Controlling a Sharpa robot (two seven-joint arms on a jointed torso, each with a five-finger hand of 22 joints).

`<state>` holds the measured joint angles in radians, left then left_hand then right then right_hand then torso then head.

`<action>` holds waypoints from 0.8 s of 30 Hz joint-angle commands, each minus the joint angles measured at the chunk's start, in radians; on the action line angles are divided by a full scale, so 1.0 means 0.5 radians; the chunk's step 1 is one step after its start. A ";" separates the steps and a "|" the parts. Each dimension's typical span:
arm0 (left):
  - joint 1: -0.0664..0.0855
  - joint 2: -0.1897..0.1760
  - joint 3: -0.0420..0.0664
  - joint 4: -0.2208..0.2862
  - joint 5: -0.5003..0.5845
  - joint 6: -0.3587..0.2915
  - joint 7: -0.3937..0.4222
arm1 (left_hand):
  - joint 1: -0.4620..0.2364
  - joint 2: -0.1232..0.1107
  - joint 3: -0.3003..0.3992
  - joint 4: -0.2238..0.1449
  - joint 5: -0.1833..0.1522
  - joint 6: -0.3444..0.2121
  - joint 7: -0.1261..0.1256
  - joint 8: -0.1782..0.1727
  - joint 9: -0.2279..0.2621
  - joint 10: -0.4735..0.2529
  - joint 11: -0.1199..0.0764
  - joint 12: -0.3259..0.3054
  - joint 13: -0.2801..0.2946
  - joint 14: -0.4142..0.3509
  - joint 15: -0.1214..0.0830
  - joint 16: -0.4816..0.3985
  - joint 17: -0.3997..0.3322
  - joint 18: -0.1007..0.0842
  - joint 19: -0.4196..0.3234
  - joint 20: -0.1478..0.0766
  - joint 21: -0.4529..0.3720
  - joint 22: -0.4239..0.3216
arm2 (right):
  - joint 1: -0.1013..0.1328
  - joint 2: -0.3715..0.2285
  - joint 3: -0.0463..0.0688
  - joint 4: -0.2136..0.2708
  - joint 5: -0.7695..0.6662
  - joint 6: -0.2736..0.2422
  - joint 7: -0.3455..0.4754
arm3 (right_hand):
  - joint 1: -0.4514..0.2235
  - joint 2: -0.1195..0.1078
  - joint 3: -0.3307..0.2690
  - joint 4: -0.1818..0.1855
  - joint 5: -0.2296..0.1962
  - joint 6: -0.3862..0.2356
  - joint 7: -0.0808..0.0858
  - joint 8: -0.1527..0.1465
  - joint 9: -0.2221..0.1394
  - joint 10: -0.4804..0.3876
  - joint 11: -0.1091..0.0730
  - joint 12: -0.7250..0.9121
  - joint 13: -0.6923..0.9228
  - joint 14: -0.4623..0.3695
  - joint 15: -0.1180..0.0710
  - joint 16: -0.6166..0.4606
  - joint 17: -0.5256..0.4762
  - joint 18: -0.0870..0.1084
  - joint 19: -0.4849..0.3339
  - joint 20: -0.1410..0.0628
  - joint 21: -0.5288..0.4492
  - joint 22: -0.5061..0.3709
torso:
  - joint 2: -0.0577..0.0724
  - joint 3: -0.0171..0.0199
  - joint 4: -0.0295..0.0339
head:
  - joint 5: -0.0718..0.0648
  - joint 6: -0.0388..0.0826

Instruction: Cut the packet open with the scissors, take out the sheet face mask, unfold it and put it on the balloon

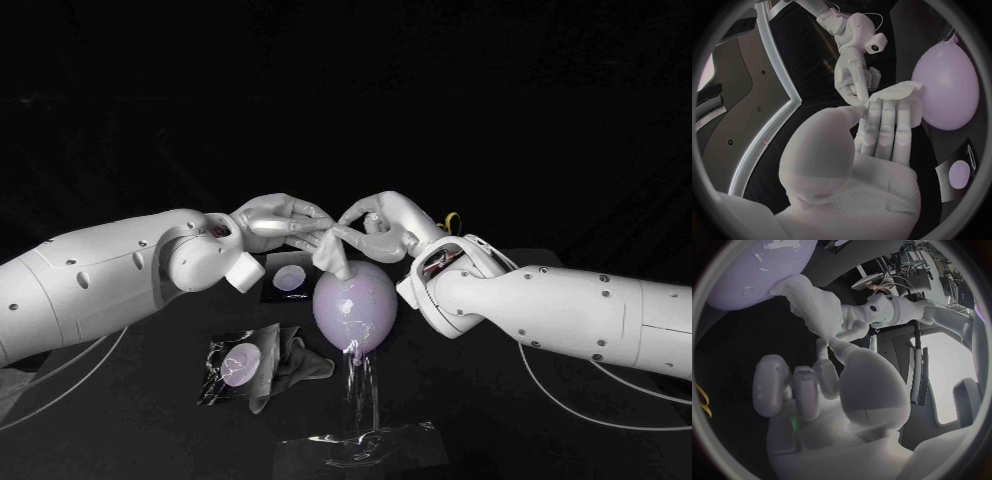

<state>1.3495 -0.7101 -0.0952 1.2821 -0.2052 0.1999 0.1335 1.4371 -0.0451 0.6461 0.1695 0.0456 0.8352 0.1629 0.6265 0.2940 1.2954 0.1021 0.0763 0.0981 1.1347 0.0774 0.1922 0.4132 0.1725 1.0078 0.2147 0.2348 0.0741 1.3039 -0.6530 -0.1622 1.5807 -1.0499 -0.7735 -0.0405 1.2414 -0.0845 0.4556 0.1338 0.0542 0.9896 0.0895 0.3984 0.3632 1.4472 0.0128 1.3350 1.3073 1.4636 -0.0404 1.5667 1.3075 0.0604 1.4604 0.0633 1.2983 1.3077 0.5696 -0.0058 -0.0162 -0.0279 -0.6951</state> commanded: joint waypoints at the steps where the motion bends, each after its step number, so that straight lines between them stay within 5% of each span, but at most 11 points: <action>1: 0.002 0.006 0.003 0.009 0.006 0.008 0.027 | 0.004 0.002 0.015 -0.007 0.007 0.013 -0.006 0.003 0.445 0.011 -0.003 0.007 0.003 -0.011 -0.008 0.012 0.003 0.021 0.013 0.001 0.000 0.002 | -0.002 0.007 0.001 0.006 -0.012 0.000 0.027 | 0.036 0.026 0.026 -0.011 -0.011 0.017 -0.006 0.010 0.004 0.017 -0.003 0.014 0.202 0.214 -0.017 0.008 0.527 -0.015 0.018 -0.004 0.014 0.386 | 0.001 0.0007 0.000 | -0.002 -0.002; 8: 0.002 0.007 0.003 0.009 0.005 0.007 0.025 | 0.004 -0.001 0.018 -0.010 0.008 0.012 -0.007 0.004 0.449 0.011 -0.003 0.007 0.004 -0.011 -0.009 0.013 0.004 0.021 0.013 0.001 0.001 0.003 | -0.003 0.007 0.001 0.010 -0.026 -0.018 0.036 | 0.158 0.065 0.102 -0.104 -0.011 0.047 -0.027 0.047 0.023 0.039 -0.024 0.046 0.227 0.214 -0.035 0.008 0.527 -0.019 0.029 -0.019 0.040 0.393 | -0.001 0.0007 0.000 | -0.002 -0.003; 24: 0.002 0.004 0.003 0.010 0.005 -0.003 0.025 | 0.004 -0.003 0.020 -0.012 0.007 0.011 -0.007 0.005 0.451 0.011 -0.004 0.007 0.005 -0.011 -0.009 0.013 0.005 0.021 0.013 0.000 0.001 0.003 | -0.008 -0.003 0.001 0.023 -0.081 -0.058 0.023 | 0.165 0.035 0.186 -0.192 -0.011 0.097 -0.051 0.155 0.090 0.118 -0.044 0.182 0.327 0.214 -0.053 0.008 0.527 -0.033 0.055 -0.038 0.111 0.411 | 0.000 -0.0008 0.001 | -0.007 -0.005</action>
<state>1.3496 -0.7104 -0.0952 1.2831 -0.2058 0.1974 0.1325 1.4340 -0.0482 0.6513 0.1641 0.0459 0.8372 0.1605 0.6255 0.2941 1.2952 0.1023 0.0763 0.0991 1.1347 0.0775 0.1922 0.4143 0.1705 1.0078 0.2147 0.2348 0.0741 1.3004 -0.6557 -0.1622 1.5877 -1.0651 -0.7938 -0.0385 1.3254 -0.0617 0.5360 0.0534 0.0416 1.0166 0.0767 0.4398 0.3716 1.4653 -0.0016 1.4231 1.3072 1.4667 -0.0574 1.5673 1.3074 0.0601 1.4645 0.0518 1.3499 1.3081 0.5695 -0.0059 -0.0158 -0.0311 -0.6974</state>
